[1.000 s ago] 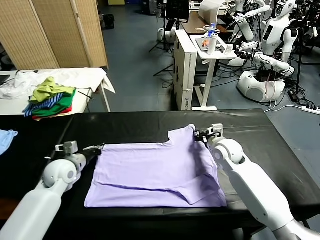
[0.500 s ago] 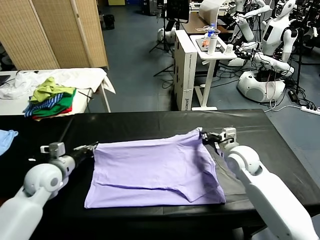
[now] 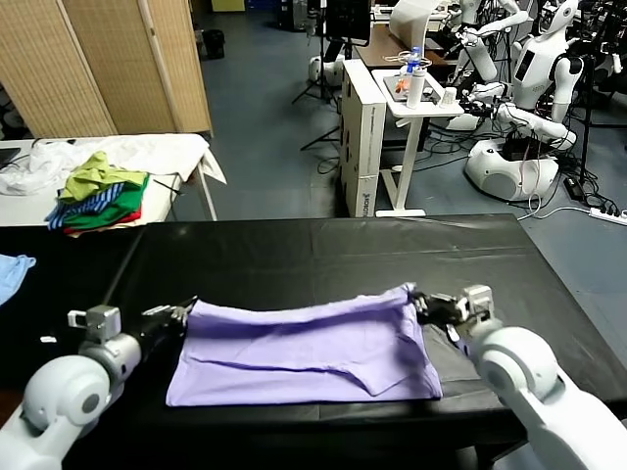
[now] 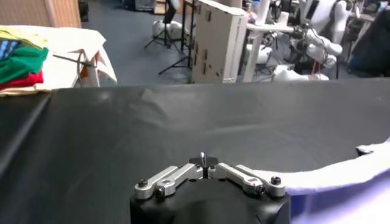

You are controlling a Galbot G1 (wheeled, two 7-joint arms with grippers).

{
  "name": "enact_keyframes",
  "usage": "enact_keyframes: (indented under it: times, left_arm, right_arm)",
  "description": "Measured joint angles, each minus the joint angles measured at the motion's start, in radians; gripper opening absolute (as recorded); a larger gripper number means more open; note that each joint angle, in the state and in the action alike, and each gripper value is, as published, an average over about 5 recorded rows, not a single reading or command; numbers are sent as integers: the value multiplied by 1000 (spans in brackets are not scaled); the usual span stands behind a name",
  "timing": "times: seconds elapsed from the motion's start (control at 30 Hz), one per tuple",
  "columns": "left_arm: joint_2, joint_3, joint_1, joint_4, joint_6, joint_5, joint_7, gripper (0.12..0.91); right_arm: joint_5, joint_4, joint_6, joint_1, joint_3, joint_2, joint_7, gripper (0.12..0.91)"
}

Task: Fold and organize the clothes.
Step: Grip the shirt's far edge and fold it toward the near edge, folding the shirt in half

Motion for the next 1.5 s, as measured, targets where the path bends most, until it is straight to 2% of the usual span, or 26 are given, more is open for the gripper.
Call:
enact_keyframes:
  times: [0.23,0.63,0.83,0.93,1.0,1.1,1.23,1.3,1.37,1.4,1.5]
  left_arm:
    - [-20,-51,93,-23,-11,53,22,146]
    - [-68,-65,212,-37,-31,120,29,146]
    - [-88,-73,251,-43,-35,139,31,146]
    - [-99,-73,260,-47,-30,149,25,147]
    - [-108,-75,266,-53,-28,156,21,177]
    - [-124,-84,273,-62,-26,162,18,315]
    - [-147,-102,277,-80,-21,164,17,562]
    - [-158,-110,275,-89,-21,163,17,695]
    - [-170,-114,268,-94,-27,162,16,806]
    - [-176,-113,262,-94,-33,160,14,848]
    - [-191,-103,229,-81,-48,153,0,901]
  right_arm:
    - [-2,13,0,-27,-13,-12,0,140]
    - [-4,17,0,-50,-24,-28,-4,140]
    - [3,37,0,-65,-15,-32,-33,153]
    - [16,57,0,-82,5,-36,-49,262]
    - [28,74,0,-96,23,-38,-51,391]
    - [45,102,0,-121,58,-40,-54,581]
    - [55,119,0,-140,103,-33,-61,810]
    - [45,110,0,-135,113,-22,-51,877]
    - [23,87,1,-118,111,-4,-38,897]
    - [9,70,5,-106,105,8,-34,903]
    - [-33,10,29,-61,76,48,-34,906]
